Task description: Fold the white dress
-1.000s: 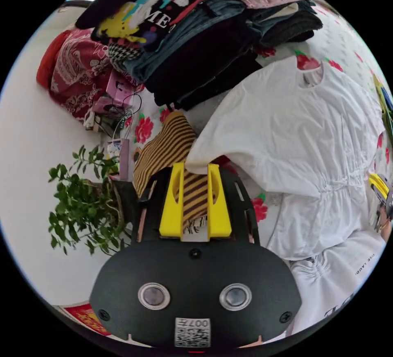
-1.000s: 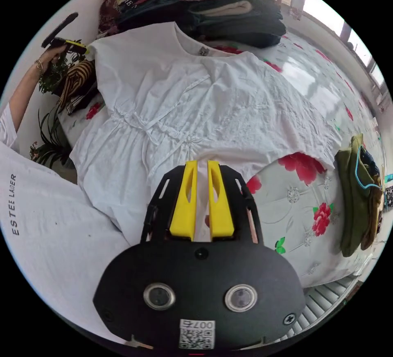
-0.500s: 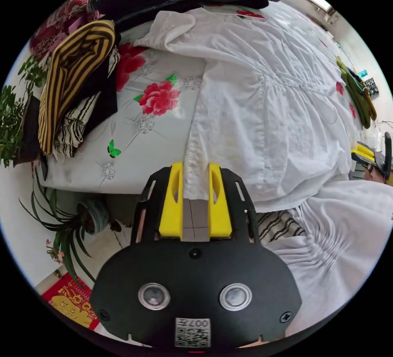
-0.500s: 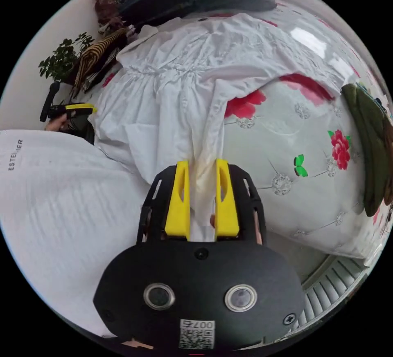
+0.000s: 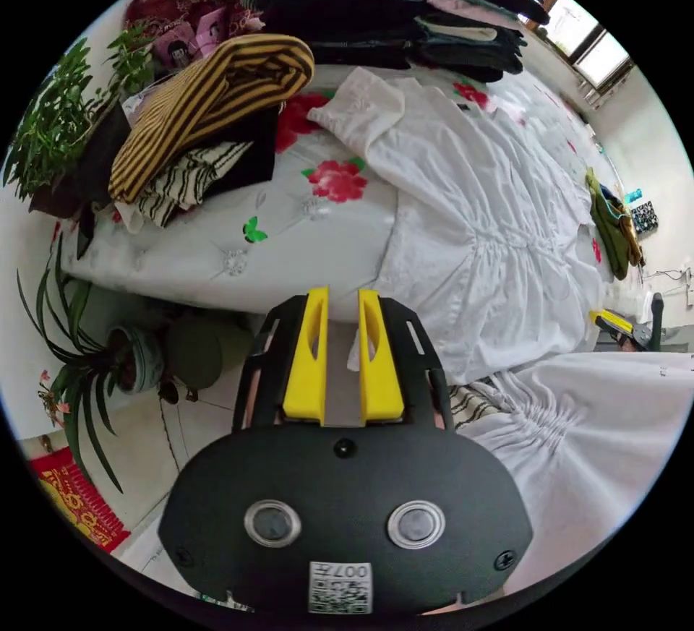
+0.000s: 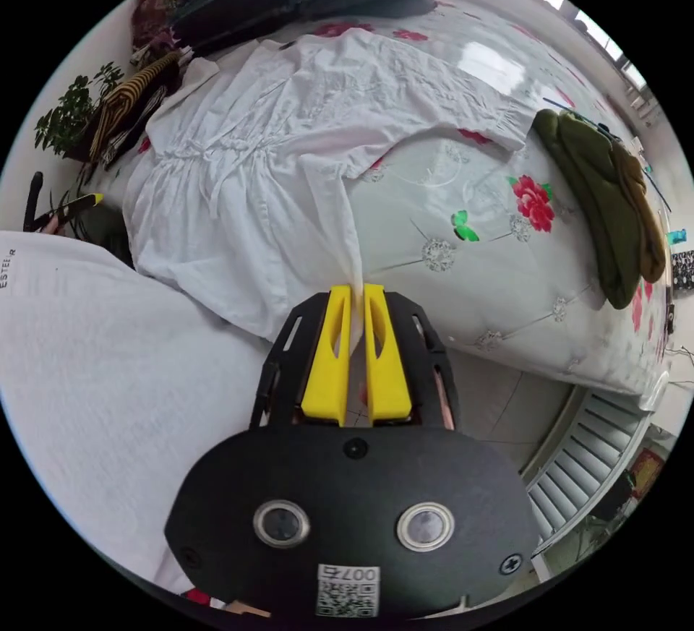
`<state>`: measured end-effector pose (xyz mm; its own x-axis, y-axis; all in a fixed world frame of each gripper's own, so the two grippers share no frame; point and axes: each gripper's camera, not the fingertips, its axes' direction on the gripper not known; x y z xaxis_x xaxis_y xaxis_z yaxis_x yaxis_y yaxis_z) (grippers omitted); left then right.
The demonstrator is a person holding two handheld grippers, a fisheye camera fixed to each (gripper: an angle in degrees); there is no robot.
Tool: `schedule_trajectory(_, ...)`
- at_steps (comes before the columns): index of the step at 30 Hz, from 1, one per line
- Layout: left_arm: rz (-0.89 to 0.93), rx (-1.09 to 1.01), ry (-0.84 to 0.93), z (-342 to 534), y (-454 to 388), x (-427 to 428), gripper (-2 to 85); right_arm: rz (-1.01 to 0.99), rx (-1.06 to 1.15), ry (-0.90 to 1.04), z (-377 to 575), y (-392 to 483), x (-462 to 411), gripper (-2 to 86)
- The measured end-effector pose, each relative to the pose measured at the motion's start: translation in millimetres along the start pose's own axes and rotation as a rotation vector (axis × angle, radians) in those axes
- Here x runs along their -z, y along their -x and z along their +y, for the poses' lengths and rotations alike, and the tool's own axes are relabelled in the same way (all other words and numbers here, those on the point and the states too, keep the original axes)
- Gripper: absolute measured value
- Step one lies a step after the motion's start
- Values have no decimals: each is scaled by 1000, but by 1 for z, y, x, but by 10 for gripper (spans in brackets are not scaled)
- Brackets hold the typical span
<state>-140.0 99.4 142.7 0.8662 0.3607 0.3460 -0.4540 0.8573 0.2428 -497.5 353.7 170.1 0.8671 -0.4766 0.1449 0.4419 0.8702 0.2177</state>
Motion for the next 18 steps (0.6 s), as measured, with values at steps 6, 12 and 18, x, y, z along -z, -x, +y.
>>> schedule_trajectory(6,252,215,-88,-116,72,-39,95,-81,-125,-82,-9,10,15,3)
schedule_trajectory(12,195,283,-55,-174,94,-90,91,-83,-174,-106,-4,29,23,1)
schedule_trajectory(18,111,256,-78,-175,105,-89,8,-80,-216,-97,2,40,15,0)
